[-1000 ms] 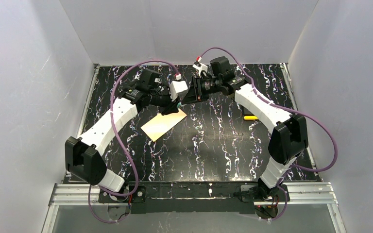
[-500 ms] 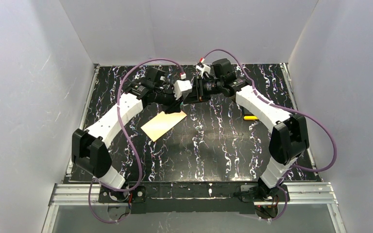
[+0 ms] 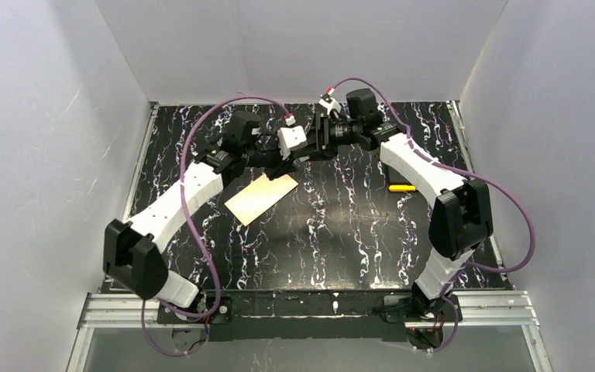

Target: Place the letter into the envelope and seal it

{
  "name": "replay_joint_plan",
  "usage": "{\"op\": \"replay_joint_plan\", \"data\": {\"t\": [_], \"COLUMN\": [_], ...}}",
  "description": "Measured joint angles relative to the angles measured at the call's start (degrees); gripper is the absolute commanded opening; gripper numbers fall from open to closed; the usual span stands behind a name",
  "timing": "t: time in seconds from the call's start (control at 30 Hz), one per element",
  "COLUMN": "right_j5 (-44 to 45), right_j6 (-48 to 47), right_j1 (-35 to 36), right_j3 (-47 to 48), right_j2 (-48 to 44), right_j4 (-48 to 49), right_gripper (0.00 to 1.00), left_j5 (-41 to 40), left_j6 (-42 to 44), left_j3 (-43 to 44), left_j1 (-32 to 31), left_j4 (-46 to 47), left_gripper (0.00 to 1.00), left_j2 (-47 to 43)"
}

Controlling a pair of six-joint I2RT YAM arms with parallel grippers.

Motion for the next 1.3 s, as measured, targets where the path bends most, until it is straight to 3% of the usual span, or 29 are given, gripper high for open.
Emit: {"op": "replay_joint_plan", "data": {"t": [0.1, 0.2, 0.37, 0.57, 0.7, 0.97, 1.13, 1.3], "right_j5": [-1.5, -0.5, 3.7, 15.6, 27.8, 47.4, 52.2, 52.6], "right_j6": [3.5, 8.1, 12.2, 9.6, 5.2, 0.6, 0.0, 0.1], "right_j1": [-0.4, -1.9, -7.6, -13.4, -13.5, -13.5, -13.5, -13.5], "right_j3": [-0.3, -0.9, -1.7, -2.5, -4.4, -13.5, -16.4, -19.5], "right_j2": [-0.7, -2.6, -8.6, -15.0, -17.4, -25.0, -29.8, -31.8], "right_j4": [0.9, 4.8, 7.1, 0.4, -8.4, -23.0, -27.0, -28.1], "right_gripper": [0.81, 0.86, 0.87, 0.83, 0.80, 0.78, 0.77, 0.79], "left_j5": [1.0, 4.5, 7.2, 7.4, 2.7, -8.2, -14.9, -22.1], "left_j6": [-2.2, -5.3, -9.3, -16.8, -27.0, -44.9, -53.2, -54.4], "left_j3": [-4.2, -7.8, -12.2, -11.6, -4.1, 2.9, 6.1, 11.4], "left_j1": [-1.2, -1.9, -2.1, -2.1, -3.8, -10.1, -10.8, -11.3], "left_j4": [5.9, 9.9, 11.7, 10.9, 6.7, 3.7, 2.3, -0.2], "left_gripper": [0.00, 0.00, 0.00, 0.00, 0.00, 0.02, 0.03, 0.15], "left_j2": [-4.7, -8.3, -10.8, -9.9, -3.4, 12.4, 23.2, 30.8]}}
